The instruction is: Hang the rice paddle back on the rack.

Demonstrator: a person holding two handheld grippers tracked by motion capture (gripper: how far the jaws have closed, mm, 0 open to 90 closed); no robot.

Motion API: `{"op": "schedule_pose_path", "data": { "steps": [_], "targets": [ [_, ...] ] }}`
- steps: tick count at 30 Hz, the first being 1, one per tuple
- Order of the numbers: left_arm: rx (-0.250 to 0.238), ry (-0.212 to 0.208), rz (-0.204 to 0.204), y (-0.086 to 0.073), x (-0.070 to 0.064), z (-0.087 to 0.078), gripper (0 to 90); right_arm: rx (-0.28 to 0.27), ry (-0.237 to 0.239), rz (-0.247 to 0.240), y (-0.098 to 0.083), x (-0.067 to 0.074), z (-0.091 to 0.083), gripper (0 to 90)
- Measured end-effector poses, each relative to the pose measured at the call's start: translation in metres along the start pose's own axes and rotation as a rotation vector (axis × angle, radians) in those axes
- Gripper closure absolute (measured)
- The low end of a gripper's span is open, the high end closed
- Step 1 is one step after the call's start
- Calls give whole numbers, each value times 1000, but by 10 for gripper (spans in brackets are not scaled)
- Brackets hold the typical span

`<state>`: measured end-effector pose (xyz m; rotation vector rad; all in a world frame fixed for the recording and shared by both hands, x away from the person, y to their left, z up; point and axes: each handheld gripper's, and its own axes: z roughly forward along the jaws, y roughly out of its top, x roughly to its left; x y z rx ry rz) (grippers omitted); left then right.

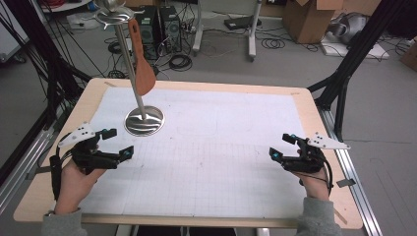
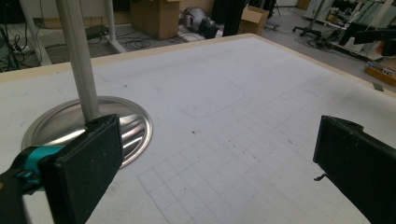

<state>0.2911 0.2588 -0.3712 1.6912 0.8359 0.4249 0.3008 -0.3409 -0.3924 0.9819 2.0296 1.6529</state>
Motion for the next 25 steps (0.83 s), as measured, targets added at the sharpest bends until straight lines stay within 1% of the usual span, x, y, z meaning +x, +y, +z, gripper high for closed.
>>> {"op": "schedule_pose_path", "data": {
  "steps": [3, 6, 9, 11, 13, 14, 19, 22, 25],
  "targets": [
    [7, 1, -1, -1, -1, 2, 22, 5, 5, 15, -4, -1, -2, 137],
    [12, -3, 2, 0, -3, 4, 22, -10, 7, 15, -3, -1, -4, 138],
    [6, -6, 4, 0, -3, 3, 22, -27, 7, 16, -2, -2, -7, 138],
    [3, -2, 2, 0, -1, 1, 22, -33, -4, 16, -2, -4, -11, 139],
    [-7, 4, -5, 0, 1, -1, 22, -40, -31, 16, -3, -6, -17, 141],
    [-7, 4, -5, 0, 2, -2, 23, -51, -55, 20, -4, -8, -20, 141],
    [-23, 30, -13, 0, 7, -9, 23, -70, -70, 27, -5, -11, -26, 141],
    [-24, 36, -15, -1, 8, -11, 22, -78, -74, 33, -5, -10, -26, 141],
    [-27, 36, -17, -1, 9, -10, 23, -72, -69, 30, -4, -9, -23, 141]
  ]
}}
